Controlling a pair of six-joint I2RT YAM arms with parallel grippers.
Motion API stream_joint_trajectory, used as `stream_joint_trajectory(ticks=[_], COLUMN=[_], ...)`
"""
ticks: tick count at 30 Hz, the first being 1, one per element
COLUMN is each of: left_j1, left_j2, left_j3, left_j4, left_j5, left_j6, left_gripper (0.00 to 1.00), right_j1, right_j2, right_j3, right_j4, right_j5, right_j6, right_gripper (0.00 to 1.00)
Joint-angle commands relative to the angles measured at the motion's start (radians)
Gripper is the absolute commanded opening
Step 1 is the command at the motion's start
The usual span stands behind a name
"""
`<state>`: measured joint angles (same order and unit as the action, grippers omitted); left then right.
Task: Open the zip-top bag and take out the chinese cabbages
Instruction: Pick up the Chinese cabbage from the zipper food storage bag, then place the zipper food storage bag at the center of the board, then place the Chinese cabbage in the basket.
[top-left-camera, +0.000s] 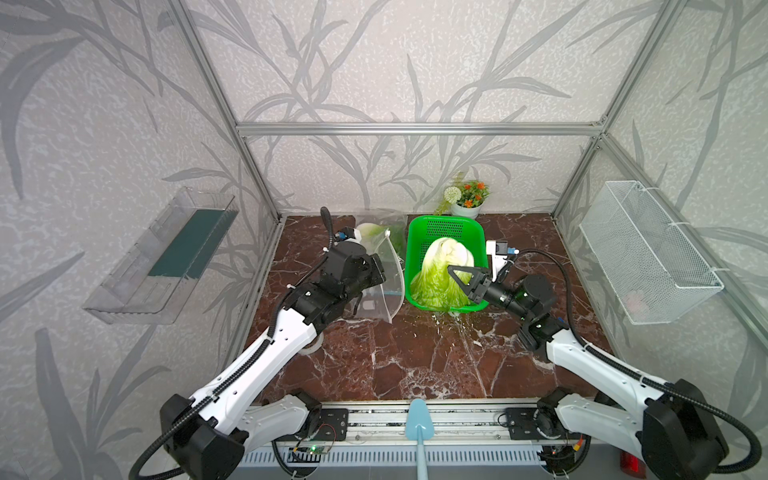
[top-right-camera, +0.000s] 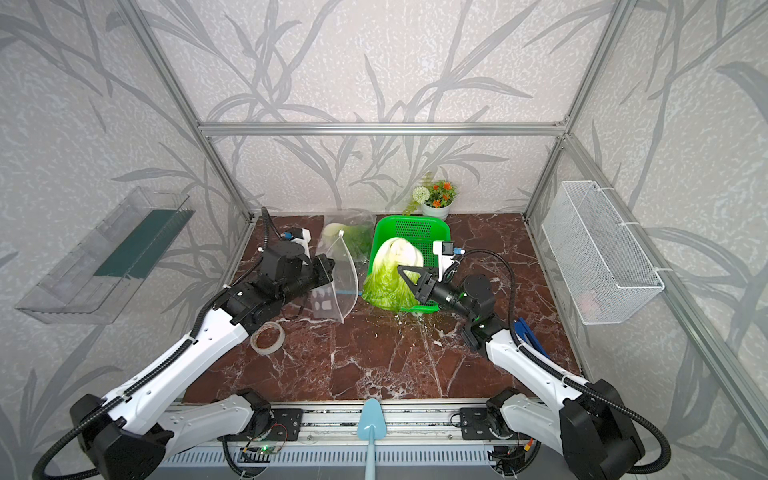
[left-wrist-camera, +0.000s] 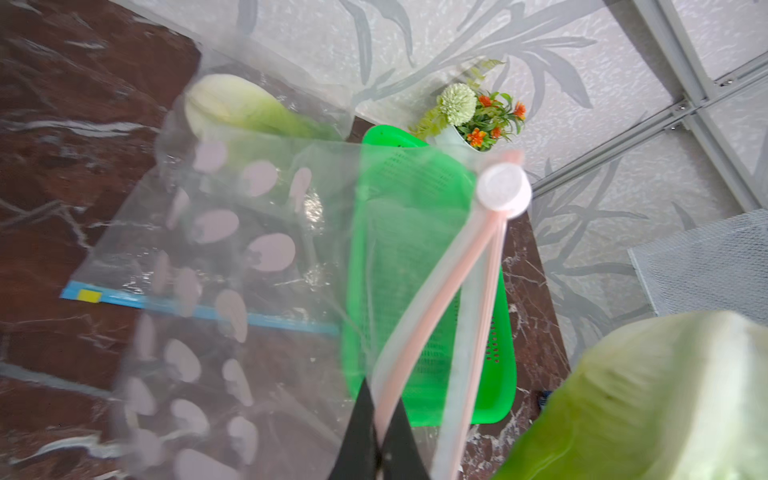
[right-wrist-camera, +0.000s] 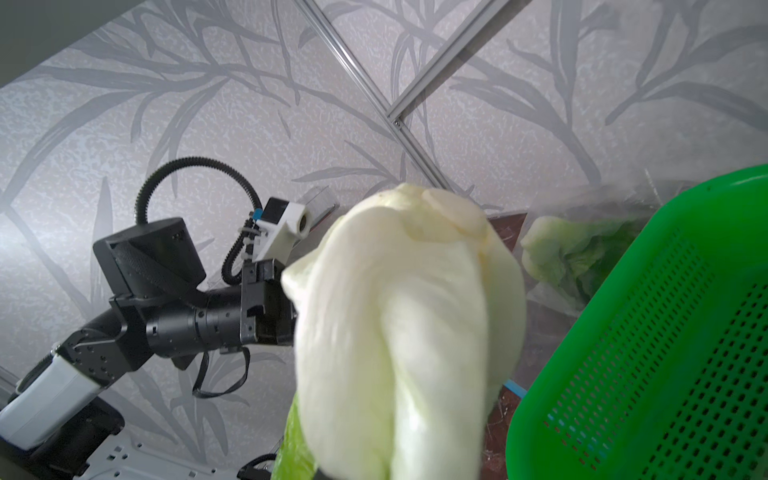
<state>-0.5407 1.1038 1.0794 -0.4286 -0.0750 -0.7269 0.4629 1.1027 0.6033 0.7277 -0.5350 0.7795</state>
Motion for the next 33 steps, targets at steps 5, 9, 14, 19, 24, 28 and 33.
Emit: stream_joint_trajectory(ticks=[5, 9, 14, 19, 24, 28, 33], left_j1=[0.073, 0.099, 0.159, 0.252, 0.331, 0.369, 0.397], left_j2=[-0.057, -0.032, 0.05, 0.167, 0.324, 0.458, 0.61], left_j3=[0.117, 0.211, 0.348, 0.447, 0.546, 0.605, 0.68], left_j4=[-0.211, -0.291, -0.381, -0.407, -0.411, -0.391, -0.38], left_j5=[-0.194, -0.27, -0.322, -0.337, -0.388, -0.399, -0.424], left_j6=[0.135, 0.218, 0.318, 0.408, 0.53, 0.62, 0.709], left_gripper=[0.0, 0.0, 0.0, 0.0, 0.0, 0.0, 0.0], right_j1=[-0.088, -0.11, -0.128, -0.138, -0.138, -0.138, -0.138], right_j2=[0.067, 0.163, 0.304, 0.45, 0.581, 0.674, 0.745], right_j3=[0.243, 0.327, 0.395, 0.475, 0.599, 0.676, 0.741], right_j4=[-0.27, -0.421, -0.503, -0.551, -0.727, -0.813, -0.89], right_j5=[-0.168, -0.216, -0.227, -0.243, -0.207, -0.185, -0.15], right_j6=[-0.065, -0.132, -0.202, -0.255, -0.368, -0.424, -0.465], right_gripper=[0.0, 0.0, 0.0, 0.0, 0.0, 0.0, 0.0])
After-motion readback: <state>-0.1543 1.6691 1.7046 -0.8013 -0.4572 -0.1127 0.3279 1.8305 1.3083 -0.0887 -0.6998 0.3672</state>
